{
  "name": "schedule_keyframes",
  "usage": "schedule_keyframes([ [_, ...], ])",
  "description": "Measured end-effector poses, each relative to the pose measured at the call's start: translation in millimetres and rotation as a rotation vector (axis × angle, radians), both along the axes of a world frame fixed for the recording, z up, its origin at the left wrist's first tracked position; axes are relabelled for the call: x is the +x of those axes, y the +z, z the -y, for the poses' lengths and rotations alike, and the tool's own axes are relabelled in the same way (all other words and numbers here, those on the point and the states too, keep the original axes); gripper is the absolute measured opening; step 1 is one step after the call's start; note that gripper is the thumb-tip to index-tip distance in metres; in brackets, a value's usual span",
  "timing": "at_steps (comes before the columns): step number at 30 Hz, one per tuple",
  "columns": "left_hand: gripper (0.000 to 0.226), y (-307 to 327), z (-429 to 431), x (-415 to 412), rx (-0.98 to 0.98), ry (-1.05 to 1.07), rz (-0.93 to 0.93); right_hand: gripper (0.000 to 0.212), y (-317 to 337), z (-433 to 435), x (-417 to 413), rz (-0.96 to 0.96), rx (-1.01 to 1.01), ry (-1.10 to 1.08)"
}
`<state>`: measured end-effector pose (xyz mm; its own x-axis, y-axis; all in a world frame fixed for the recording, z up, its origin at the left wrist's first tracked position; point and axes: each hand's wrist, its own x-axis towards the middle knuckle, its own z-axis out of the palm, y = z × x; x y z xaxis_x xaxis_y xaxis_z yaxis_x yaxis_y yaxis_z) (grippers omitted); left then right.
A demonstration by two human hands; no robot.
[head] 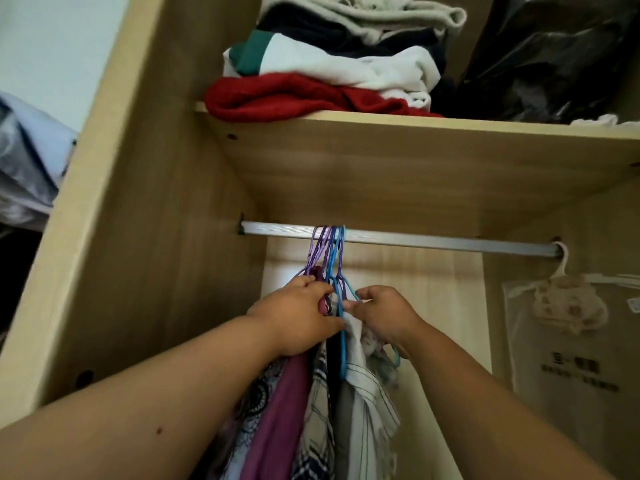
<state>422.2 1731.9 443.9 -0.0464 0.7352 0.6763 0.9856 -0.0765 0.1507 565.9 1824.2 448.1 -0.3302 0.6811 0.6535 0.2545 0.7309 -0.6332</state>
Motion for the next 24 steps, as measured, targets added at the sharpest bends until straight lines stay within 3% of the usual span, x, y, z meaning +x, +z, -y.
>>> schedule_keyframes([
  [11, 0.059, 0.7, 19.4, -34.7, 0.027, 0.053, 0.0, 0.016, -1.0, -7.5, -25.2, -0.038, 0.04, 0.02],
  [17, 0.067, -3.4, 19.3, -31.0, 0.046, 0.09, 0.006, 0.023, 5.6, -21.1, 7.9, 0.171, 0.269, -0.381],
  [24, 0.059, -9.5, 29.6, 3.3, 0.211, 0.087, 0.052, 0.019, 27.7, -20.1, 57.6, 0.204, 0.464, -0.53],
])
